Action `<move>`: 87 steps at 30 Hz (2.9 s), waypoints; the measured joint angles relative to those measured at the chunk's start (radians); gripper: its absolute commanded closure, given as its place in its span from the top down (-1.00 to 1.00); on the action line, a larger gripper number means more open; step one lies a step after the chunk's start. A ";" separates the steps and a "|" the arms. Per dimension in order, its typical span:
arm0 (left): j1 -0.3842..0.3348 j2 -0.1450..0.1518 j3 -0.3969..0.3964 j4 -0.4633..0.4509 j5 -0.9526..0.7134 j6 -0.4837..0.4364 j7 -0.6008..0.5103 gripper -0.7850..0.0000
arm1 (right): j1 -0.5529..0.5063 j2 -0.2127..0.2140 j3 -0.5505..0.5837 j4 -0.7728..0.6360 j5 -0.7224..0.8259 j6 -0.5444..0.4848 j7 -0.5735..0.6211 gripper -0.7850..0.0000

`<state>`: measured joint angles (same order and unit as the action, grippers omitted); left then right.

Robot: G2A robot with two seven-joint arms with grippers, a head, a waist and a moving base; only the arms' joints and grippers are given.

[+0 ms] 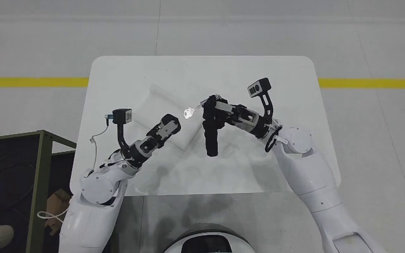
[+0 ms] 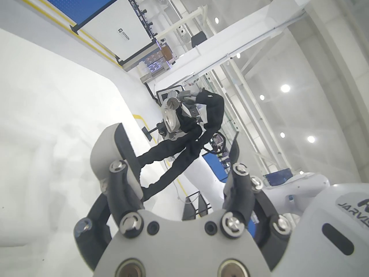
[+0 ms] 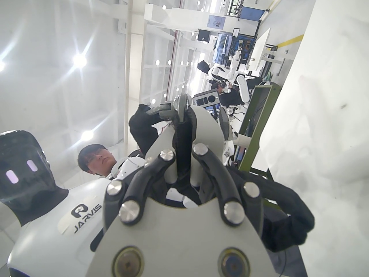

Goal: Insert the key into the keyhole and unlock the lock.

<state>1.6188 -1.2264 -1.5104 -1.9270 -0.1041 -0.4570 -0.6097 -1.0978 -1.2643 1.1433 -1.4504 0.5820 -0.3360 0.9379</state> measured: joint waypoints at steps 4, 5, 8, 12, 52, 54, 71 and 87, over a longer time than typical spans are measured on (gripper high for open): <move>-0.007 0.000 0.012 0.011 -0.028 0.021 -0.006 -0.89 | 0.002 -0.001 -0.003 0.003 -0.006 0.002 -0.006 -1.00; -0.008 0.000 0.013 0.014 -0.030 0.022 -0.007 -1.00 | 0.002 -0.002 -0.003 0.003 -0.008 0.003 -0.007 -1.00; -0.011 0.001 0.021 0.017 -0.033 0.025 -0.012 -1.00 | 0.003 -0.003 -0.005 0.005 -0.013 0.007 -0.009 -1.00; -0.015 0.002 0.028 0.015 -0.037 0.025 -0.012 -1.00 | 0.004 -0.004 -0.008 0.008 -0.019 0.010 -0.011 -1.00; -0.045 0.004 0.056 0.037 -0.076 0.068 -0.010 -1.00 | 0.002 -0.017 -0.021 0.004 -0.045 0.000 0.010 -1.00; -0.045 0.004 0.056 0.036 -0.074 0.070 -0.009 -1.00 | 0.004 -0.016 -0.021 0.003 -0.055 -0.004 0.014 -1.00; -0.047 0.012 0.042 0.031 -0.041 0.031 -0.063 -1.00 | 0.008 -0.013 -0.011 0.007 -0.092 0.006 0.046 -1.00; -0.025 0.010 0.043 -0.022 0.542 -0.198 0.148 -1.00 | 0.006 -0.015 -0.009 0.005 -0.084 0.023 0.036 -1.00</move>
<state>1.5939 -1.2165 -1.4676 -1.9492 0.4382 -0.6553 -0.4615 -1.0916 -1.2788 1.1342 -1.4450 0.4983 -0.3135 0.9737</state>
